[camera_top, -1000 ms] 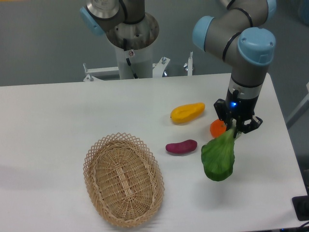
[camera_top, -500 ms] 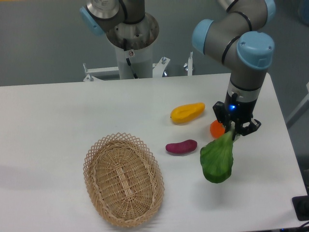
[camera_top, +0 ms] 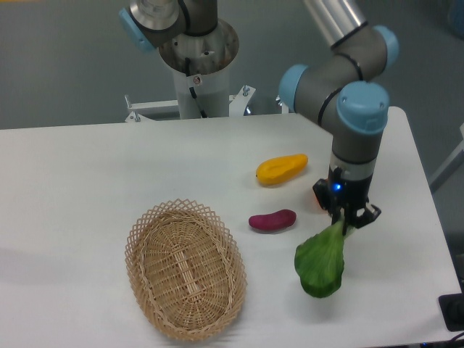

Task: Place the green vegetable on the table
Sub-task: 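Lower the held bok choy down onto the table surface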

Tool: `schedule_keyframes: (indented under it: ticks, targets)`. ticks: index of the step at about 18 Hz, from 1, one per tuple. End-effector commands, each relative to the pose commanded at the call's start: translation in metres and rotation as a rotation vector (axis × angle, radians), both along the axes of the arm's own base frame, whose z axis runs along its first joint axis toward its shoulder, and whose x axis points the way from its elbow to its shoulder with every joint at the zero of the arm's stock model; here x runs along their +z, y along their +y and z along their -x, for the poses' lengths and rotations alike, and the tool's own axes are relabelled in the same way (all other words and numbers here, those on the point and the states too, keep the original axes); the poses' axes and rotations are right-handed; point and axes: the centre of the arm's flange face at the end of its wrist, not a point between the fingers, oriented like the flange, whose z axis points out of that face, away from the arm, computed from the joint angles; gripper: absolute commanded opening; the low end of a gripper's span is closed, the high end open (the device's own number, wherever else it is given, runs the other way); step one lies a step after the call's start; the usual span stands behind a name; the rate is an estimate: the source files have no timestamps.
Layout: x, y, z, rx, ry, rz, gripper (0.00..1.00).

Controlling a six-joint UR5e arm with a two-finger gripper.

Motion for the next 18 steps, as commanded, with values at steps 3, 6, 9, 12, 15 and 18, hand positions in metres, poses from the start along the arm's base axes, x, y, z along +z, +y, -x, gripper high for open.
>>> schedule_keyframes:
  ticks: [3, 6, 9, 12, 15, 18]
  targets:
    - [-0.014, 0.004, -0.001, -0.009, -0.005, 0.004, 0.26]
    - [-0.026, 0.002, -0.009, -0.027, -0.02, 0.017, 0.26]
    - [-0.031, 0.002, -0.012, -0.031, -0.029, 0.022, 0.3]
    - [-0.033, 0.002, -0.014, -0.026, -0.034, 0.023, 0.54]
    - [-0.029, 0.002, -0.013, -0.032, -0.024, 0.021, 1.0]
    - [-0.024, -0.001, -0.019, -0.015, -0.028, 0.018, 1.0]
